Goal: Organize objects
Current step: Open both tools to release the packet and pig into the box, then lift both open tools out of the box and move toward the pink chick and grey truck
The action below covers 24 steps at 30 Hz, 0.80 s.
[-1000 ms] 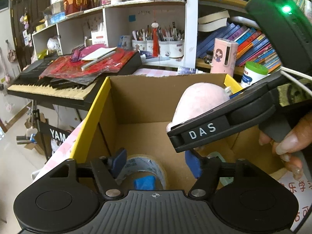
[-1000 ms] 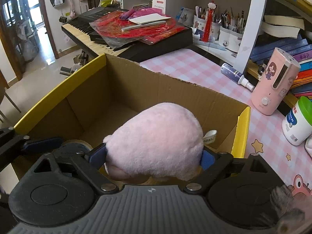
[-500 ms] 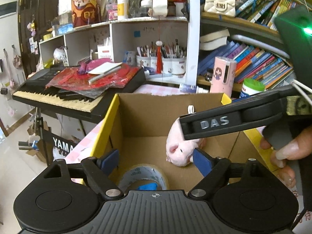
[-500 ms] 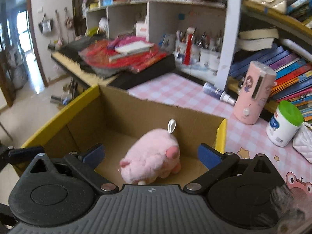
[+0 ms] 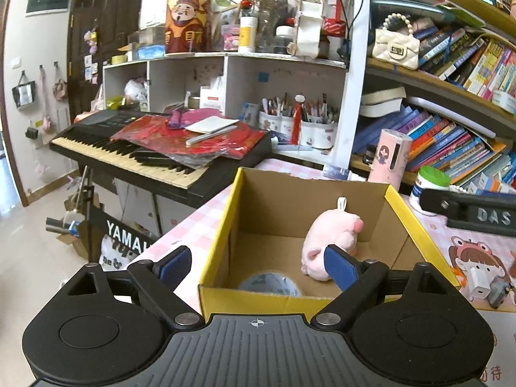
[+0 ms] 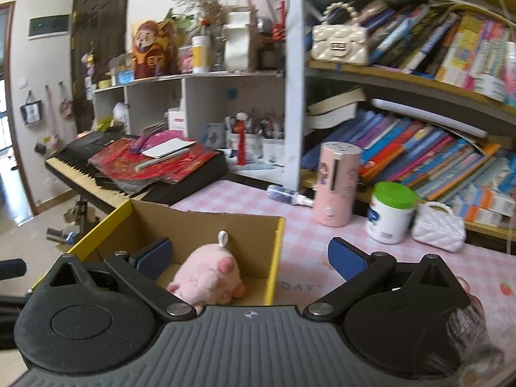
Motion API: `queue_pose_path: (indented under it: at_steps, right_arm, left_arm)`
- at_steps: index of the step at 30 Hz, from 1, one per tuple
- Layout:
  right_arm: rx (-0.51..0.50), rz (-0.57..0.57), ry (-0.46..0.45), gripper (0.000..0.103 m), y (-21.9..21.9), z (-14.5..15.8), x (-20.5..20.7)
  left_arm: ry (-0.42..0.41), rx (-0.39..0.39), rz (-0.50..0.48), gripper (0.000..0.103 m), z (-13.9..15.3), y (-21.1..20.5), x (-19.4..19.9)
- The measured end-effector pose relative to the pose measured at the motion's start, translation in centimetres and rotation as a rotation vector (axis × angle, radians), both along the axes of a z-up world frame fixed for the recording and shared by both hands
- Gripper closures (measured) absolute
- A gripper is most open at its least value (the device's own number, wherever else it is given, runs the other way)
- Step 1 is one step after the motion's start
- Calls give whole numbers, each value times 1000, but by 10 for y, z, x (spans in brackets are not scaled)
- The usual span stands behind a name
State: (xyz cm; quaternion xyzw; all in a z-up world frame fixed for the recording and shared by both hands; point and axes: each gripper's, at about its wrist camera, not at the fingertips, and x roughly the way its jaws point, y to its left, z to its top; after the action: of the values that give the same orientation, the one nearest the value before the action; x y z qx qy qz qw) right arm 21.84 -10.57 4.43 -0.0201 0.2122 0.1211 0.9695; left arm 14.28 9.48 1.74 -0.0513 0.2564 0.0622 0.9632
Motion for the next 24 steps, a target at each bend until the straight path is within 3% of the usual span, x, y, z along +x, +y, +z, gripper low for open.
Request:
queue_pose_path:
  at_steps: [8, 24]
  right_arm:
    - [-30, -45, -6, 0, -4, -10, -45]
    - [-86, -55, 144, 0, 14, -47, -125]
  left_arm:
    - [6, -31, 28, 12, -5, 10, -26]
    - [138, -21, -6, 12, -31, 18, -93]
